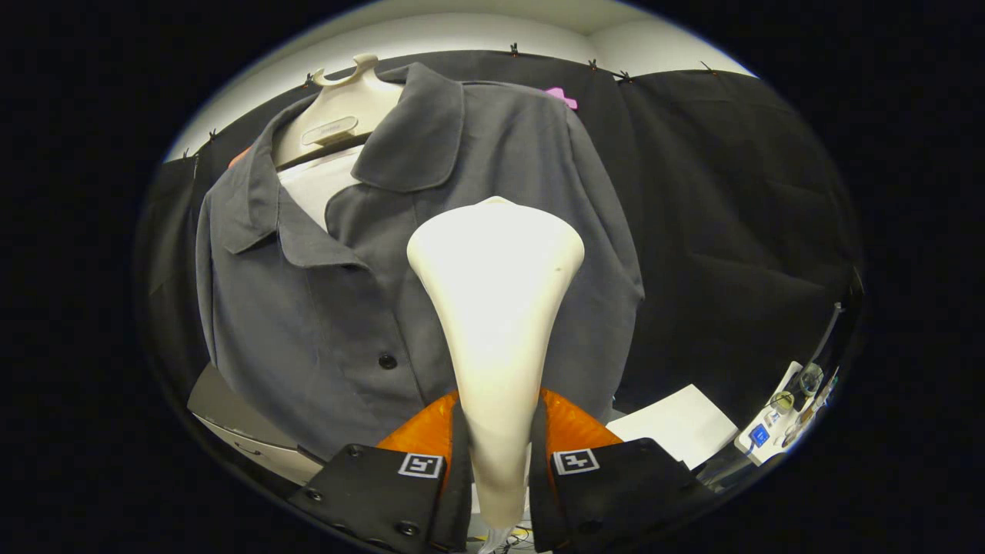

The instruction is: Iron the clothes twice with a garment steamer, once on the left side and once on the right side.

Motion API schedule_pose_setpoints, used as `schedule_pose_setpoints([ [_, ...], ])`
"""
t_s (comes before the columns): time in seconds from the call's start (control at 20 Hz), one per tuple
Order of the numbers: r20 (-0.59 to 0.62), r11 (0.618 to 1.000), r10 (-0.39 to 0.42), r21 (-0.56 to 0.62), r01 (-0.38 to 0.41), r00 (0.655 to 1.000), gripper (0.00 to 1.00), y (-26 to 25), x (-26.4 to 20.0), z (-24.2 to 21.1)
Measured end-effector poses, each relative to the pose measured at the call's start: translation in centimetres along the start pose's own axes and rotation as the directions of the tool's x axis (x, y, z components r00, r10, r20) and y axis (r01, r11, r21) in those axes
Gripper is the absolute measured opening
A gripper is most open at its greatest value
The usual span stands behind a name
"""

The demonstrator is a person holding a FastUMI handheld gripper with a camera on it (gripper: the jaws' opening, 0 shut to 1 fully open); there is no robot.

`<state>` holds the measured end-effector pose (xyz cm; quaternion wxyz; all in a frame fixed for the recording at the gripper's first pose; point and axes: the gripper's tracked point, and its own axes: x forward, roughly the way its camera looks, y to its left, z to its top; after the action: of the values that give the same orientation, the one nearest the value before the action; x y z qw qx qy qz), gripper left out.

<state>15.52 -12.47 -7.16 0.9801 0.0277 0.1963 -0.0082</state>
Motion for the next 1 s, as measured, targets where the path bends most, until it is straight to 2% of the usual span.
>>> schedule_pose_setpoints([
  [0.15, -0.025, 1.000, 0.023, 0.017, -0.023, 0.999, 0.38, 0.2, 0.6, -1.2],
  [0.55, -0.087, 0.999, 0.026, 0.024, -0.024, 0.996, 0.38, -0.5, 1.8, -4.5],
  [1.0, -0.199, 0.999, 0.017, 0.043, -0.009, 0.980, 0.39, -2.1, 3.0, -10.6],
])
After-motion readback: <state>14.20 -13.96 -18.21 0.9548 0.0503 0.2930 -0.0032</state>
